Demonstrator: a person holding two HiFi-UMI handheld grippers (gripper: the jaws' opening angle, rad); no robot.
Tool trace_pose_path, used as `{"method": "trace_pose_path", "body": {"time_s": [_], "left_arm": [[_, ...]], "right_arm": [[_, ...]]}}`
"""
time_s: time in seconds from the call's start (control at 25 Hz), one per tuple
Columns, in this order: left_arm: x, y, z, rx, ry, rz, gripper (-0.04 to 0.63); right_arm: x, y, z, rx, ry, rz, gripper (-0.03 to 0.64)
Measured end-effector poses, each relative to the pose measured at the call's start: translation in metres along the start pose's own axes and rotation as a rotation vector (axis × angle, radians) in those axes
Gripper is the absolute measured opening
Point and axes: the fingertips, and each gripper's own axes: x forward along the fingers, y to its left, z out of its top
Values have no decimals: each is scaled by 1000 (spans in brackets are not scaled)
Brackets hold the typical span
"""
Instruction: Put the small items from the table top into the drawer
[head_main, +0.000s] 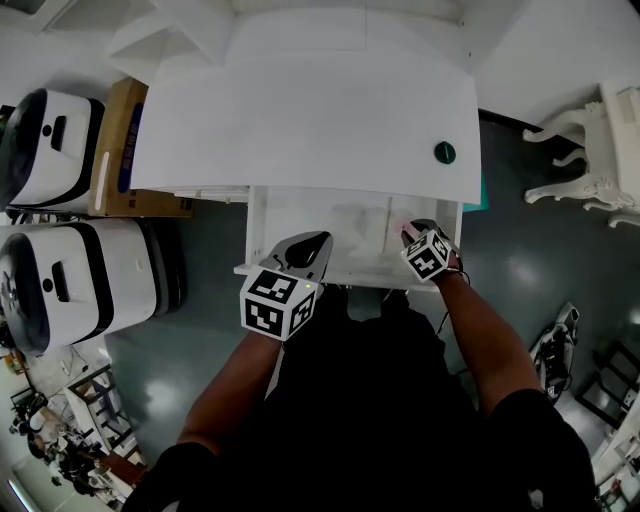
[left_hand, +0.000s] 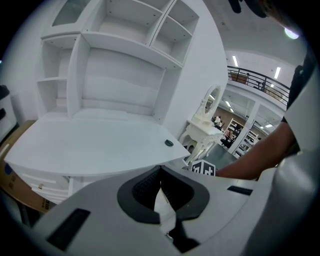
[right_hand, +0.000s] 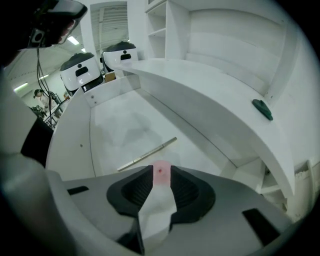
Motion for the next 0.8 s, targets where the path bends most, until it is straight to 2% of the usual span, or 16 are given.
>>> {"method": "trace_pose_path", "body": {"time_s": [0.16,0.44,0.8], "left_arm": [[3,-4,8,14,-19,-23,3],[12,-18,22,43,-47,-71,3],[9,-20,41,60,-92,-98,3]], "right_arm": [[-22,-3,15,75,-64,-12,109],[-90,-7,58,219,-242,-4,105],[-180,-14,110,352,-506,-30,48]]}}
